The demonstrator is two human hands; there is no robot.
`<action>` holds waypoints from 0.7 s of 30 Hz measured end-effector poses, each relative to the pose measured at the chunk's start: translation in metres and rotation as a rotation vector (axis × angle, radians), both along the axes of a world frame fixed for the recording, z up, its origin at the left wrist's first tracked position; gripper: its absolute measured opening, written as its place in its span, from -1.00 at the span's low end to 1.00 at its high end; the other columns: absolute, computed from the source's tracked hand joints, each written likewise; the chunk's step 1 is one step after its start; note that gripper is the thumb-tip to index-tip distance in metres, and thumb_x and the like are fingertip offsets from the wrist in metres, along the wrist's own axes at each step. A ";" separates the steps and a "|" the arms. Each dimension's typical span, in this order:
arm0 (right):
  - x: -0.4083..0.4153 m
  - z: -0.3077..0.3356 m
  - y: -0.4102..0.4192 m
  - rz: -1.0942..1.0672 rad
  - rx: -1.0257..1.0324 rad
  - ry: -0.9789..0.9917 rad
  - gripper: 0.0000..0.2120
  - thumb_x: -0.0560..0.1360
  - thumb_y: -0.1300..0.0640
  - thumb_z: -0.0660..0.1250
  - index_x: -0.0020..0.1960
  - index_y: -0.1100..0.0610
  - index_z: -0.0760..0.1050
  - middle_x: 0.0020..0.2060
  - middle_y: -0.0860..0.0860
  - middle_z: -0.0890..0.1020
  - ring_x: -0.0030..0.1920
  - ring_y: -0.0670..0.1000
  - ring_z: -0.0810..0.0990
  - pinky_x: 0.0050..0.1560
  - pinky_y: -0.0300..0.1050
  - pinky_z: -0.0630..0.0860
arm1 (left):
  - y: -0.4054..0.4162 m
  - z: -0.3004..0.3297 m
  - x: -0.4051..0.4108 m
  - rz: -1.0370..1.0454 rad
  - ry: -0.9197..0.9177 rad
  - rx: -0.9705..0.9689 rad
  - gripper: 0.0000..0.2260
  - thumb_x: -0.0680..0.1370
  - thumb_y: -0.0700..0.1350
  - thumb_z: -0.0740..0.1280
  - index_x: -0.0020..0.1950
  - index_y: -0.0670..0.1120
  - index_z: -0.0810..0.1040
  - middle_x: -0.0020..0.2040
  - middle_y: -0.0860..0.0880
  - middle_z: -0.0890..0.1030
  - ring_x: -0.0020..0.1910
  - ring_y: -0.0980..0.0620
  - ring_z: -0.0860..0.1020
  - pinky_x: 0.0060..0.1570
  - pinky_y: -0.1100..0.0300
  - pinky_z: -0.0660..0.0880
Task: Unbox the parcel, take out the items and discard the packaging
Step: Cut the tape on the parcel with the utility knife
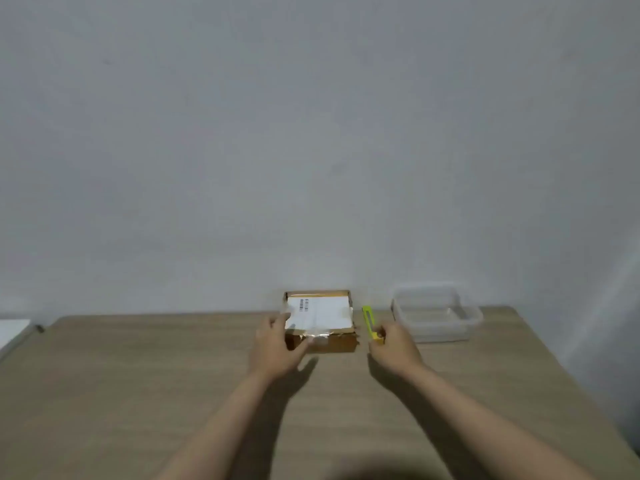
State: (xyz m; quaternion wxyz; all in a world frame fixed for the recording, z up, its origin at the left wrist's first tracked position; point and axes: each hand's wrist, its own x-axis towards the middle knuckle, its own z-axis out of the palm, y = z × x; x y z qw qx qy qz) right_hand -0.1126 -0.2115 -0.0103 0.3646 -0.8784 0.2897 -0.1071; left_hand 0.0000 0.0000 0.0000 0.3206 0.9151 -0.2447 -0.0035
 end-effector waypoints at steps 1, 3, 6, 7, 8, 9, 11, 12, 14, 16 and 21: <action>0.003 -0.008 -0.002 -0.031 0.001 0.000 -0.79 0.37 0.14 0.31 0.00 0.12 0.54 -0.07 0.10 0.63 -0.02 0.13 0.58 -0.06 -0.14 0.47 | 0.001 -0.004 0.006 0.002 0.025 -0.002 -0.31 0.35 0.30 0.35 0.38 0.00 0.33 0.26 -0.10 0.38 0.27 -0.12 0.36 0.22 0.02 0.40; 0.008 -0.020 -0.003 -0.078 -0.022 0.020 -0.78 0.36 0.12 0.30 0.00 0.09 0.53 -0.04 0.12 0.60 0.05 0.17 0.55 0.01 -0.05 0.50 | 0.001 -0.014 0.016 0.012 0.070 -0.022 -0.24 0.27 0.40 0.31 0.37 0.06 0.31 0.28 -0.10 0.36 0.26 -0.12 0.40 0.20 -0.03 0.44; 0.013 -0.034 -0.001 -0.097 -0.022 0.098 -0.61 0.41 0.10 0.31 0.22 0.12 0.48 0.11 0.16 0.52 0.20 0.19 0.44 0.17 0.02 0.46 | -0.004 -0.031 0.030 0.007 0.147 -0.055 -0.18 0.21 0.43 0.31 0.38 0.10 0.27 0.33 -0.11 0.34 0.27 -0.12 0.41 0.20 -0.07 0.47; 0.016 -0.039 -0.003 -0.097 -0.027 0.100 -0.58 0.42 0.08 0.32 0.27 0.12 0.45 0.12 0.16 0.51 0.21 0.19 0.44 0.18 0.02 0.46 | -0.006 -0.035 0.033 0.002 0.164 -0.073 -0.17 0.21 0.42 0.32 0.39 0.09 0.25 0.34 -0.10 0.33 0.28 -0.11 0.41 0.21 -0.06 0.46; 0.018 -0.041 -0.002 -0.098 -0.028 0.112 -0.55 0.42 0.07 0.32 0.30 0.11 0.43 0.12 0.17 0.51 0.21 0.20 0.45 0.18 0.02 0.46 | -0.008 -0.037 0.036 -0.012 0.182 -0.094 -0.16 0.22 0.39 0.34 0.41 0.08 0.23 0.35 -0.09 0.33 0.28 -0.10 0.41 0.23 -0.03 0.45; 0.022 -0.047 -0.004 -0.109 -0.038 0.116 -0.54 0.43 0.06 0.32 0.32 0.09 0.43 0.13 0.16 0.51 0.22 0.20 0.44 0.18 0.02 0.46 | -0.010 -0.040 0.038 -0.027 0.199 -0.114 -0.15 0.24 0.34 0.36 0.44 0.06 0.21 0.37 -0.08 0.31 0.29 -0.07 0.41 0.26 0.02 0.42; 0.028 -0.052 -0.004 -0.149 -0.066 0.142 -0.55 0.45 0.04 0.33 0.33 0.03 0.42 0.16 0.13 0.51 0.25 0.19 0.41 0.20 0.05 0.44 | -0.014 -0.047 0.044 -0.064 0.219 -0.130 -0.16 0.32 0.25 0.40 0.50 0.01 0.14 0.42 -0.05 0.26 0.35 -0.04 0.36 0.32 0.10 0.35; 0.030 -0.052 -0.003 -0.168 -0.086 0.153 -0.56 0.45 0.03 0.34 0.32 0.01 0.43 0.17 0.11 0.51 0.27 0.18 0.39 0.22 0.07 0.43 | -0.016 -0.051 0.046 -0.076 0.216 -0.125 -0.17 0.35 0.23 0.39 0.51 0.00 0.13 0.44 -0.06 0.24 0.37 -0.04 0.33 0.34 0.09 0.32; 0.034 -0.055 -0.004 -0.191 -0.105 0.155 -0.60 0.46 0.05 0.35 0.29 -0.01 0.46 0.17 0.09 0.50 0.26 0.16 0.39 0.24 0.11 0.43 | -0.018 -0.058 0.051 -0.071 0.209 -0.129 -0.21 0.39 0.22 0.38 0.51 0.01 0.13 0.44 -0.07 0.24 0.38 -0.06 0.31 0.36 0.04 0.31; 0.036 -0.058 -0.009 -0.178 -0.073 0.143 -0.60 0.43 0.08 0.40 0.26 0.01 0.48 0.14 0.11 0.49 0.21 0.17 0.44 0.21 0.07 0.45 | -0.018 -0.063 0.052 -0.053 0.208 -0.149 -0.24 0.40 0.21 0.38 0.50 0.02 0.15 0.43 -0.07 0.26 0.37 -0.06 0.32 0.35 0.02 0.33; 0.036 -0.055 -0.026 -0.029 0.065 0.143 -0.52 0.30 0.15 0.51 0.19 0.10 0.48 0.06 0.16 0.52 0.01 0.12 0.54 -0.02 -0.22 0.41 | -0.017 -0.074 0.052 -0.024 0.185 -0.209 -0.28 0.38 0.21 0.39 0.47 0.06 0.21 0.41 -0.04 0.30 0.37 -0.04 0.34 0.30 -0.02 0.38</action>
